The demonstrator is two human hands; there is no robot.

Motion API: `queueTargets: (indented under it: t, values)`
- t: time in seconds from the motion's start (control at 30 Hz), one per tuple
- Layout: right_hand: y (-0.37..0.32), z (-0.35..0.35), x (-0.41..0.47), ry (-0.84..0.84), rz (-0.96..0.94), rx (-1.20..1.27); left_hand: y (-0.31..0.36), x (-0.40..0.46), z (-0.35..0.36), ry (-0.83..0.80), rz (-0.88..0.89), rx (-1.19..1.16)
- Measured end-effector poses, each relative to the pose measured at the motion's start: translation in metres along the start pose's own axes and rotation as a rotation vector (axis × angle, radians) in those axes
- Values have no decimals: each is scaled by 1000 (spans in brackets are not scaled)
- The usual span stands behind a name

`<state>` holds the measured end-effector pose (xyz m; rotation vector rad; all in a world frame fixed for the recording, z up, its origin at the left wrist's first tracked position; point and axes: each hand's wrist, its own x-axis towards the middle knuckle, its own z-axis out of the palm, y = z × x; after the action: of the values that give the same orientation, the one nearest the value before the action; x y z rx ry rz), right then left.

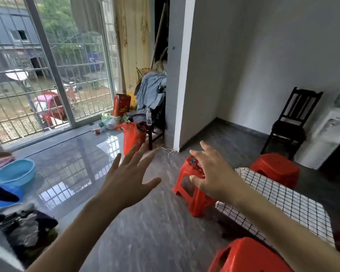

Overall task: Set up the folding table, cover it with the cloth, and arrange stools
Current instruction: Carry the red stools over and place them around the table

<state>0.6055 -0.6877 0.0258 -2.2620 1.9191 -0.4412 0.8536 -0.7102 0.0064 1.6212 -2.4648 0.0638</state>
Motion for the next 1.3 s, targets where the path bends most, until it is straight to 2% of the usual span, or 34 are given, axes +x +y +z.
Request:
queueTargets:
  t: [0.17,0.37,0.53,0.87,1.3]
  values:
    - [-7,13,37,4,18,36,-33,21,5,89,-72,-14]
    - [6,29,108,-3,44,66,-62,78,26,30,-30,-24]
    - [28,49,181,-5,63,76,-88,159,48,-7,9,25]
    - [91,48,348,-13,81,109,-127,335,68,17,33,13]
    - [94,105,539,-109,71,-55,-240,489,125,-47,14,26]
